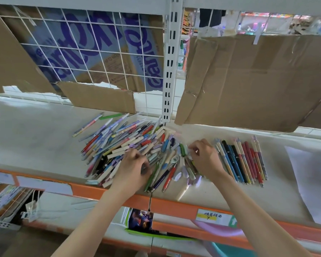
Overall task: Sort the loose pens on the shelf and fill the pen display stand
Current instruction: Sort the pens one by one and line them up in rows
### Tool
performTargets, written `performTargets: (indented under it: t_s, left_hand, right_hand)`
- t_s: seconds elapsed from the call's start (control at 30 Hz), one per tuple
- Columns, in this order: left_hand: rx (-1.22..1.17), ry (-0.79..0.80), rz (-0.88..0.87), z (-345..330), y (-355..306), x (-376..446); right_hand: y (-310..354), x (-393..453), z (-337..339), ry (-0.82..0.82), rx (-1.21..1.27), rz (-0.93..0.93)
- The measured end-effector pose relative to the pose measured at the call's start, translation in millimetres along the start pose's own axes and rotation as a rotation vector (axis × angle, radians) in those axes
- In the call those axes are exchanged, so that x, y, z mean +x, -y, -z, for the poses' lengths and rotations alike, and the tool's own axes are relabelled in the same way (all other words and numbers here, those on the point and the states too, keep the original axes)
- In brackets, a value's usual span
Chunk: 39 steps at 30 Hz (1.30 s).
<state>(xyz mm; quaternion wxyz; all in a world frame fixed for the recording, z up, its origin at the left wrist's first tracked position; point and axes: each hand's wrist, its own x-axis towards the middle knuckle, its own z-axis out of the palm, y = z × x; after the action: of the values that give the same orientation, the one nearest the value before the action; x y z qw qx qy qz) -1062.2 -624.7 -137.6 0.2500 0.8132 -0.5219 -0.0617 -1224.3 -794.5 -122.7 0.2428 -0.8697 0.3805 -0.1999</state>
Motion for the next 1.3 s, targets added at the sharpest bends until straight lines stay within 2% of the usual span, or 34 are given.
performTargets:
  t_s: [0.3,0.37,0.5,0.6,0.67,0.73,0.8,0.83,0.97,1.1,1.3]
  left_hand:
    - [0.061,-0.008,-0.026,-2,-11,-2]
    - [0.085,0.014,0.019,-3,-15,-3]
    - [0.245,0.051,0.036,-7,-18,0]
    - [0.216,0.012,0.043,-8,-20,2]
    - [0.101,-0.037,0.044,-4,-22,2]
    - [-0.132,-0.033,0.052,2,-25,3]
    - [-0.330,0.045,0.033,7,-30,3]
    - [-0.386,0.076,0.016,7,-32,3]
    - [-0.382,0.092,-0.025,2,-36,4]
    - [-0.369,0.057,-0.043,-2,-35,4]
    - [-0.382,0.038,-0.040,0,-35,5]
  right_hand:
    - [22,26,-14,0.168,-0.212,-0.125]
    - [23,30,-12,0.206,-0.279,-0.153]
    - [20,34,-10,0.228,-0.358,-0.151]
    - [15,33,-11,0.193,-0.130,-0.204]
    - [12,28,-8,0.096,0.179,-0.294]
    - [13,22,-1,0.041,0.564,-0.382]
    - [15,14,4,0.077,1.009,-0.409]
    - [15,10,5,0.100,1.141,-0.384]
    - [21,0,9,0.127,1.204,-0.225]
    - [24,-1,14,0.082,1.237,-0.225]
    - [27,-4,12,0.121,1.170,-0.212]
